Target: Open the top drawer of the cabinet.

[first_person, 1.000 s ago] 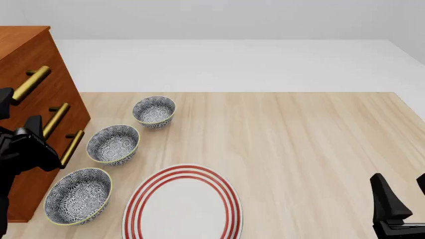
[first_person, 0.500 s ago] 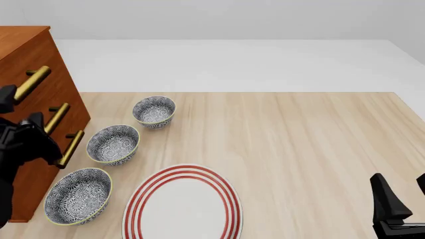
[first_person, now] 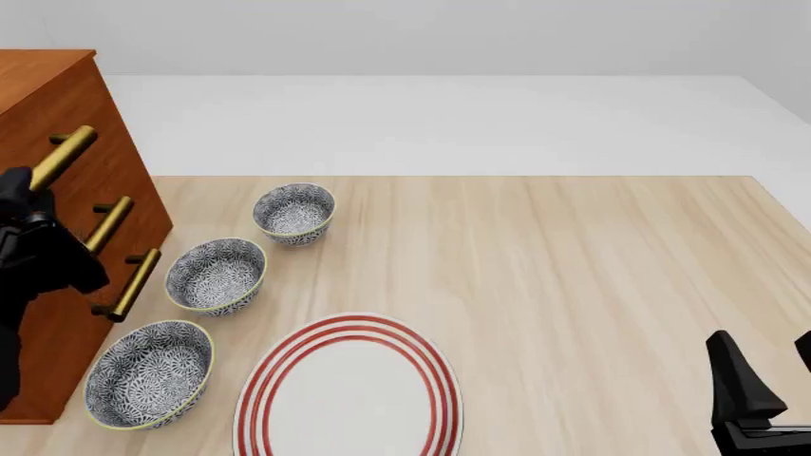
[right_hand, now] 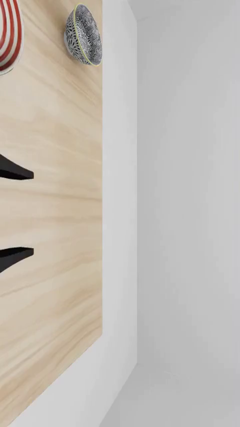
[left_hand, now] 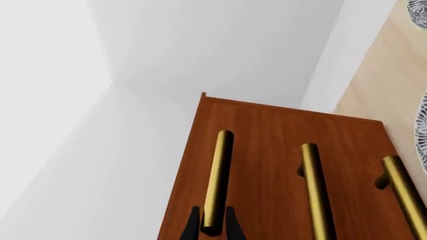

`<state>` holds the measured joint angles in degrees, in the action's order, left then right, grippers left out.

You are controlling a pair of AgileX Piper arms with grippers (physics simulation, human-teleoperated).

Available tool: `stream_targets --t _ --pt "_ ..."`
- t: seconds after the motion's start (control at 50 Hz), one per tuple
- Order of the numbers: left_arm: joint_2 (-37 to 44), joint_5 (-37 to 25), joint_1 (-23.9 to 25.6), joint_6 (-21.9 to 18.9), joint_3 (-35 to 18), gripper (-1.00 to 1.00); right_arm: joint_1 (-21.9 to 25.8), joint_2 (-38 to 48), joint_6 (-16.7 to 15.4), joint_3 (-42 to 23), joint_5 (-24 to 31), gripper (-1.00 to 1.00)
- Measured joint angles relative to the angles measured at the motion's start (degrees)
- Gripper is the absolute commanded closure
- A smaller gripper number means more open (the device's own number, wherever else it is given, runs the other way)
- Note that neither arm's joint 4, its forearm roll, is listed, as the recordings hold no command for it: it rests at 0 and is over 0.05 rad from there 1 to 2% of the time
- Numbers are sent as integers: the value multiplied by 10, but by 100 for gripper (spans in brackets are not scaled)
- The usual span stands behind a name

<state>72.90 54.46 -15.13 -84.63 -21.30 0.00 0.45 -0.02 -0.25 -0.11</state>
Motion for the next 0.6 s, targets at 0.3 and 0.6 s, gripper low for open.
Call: stream_targets --t 0.3,0.6 --pt "16 41 2 -22 8 100 0 0 0 0 0 -100" --pt "8 37 21 -35 13 100 0 0 0 0 0 -100"
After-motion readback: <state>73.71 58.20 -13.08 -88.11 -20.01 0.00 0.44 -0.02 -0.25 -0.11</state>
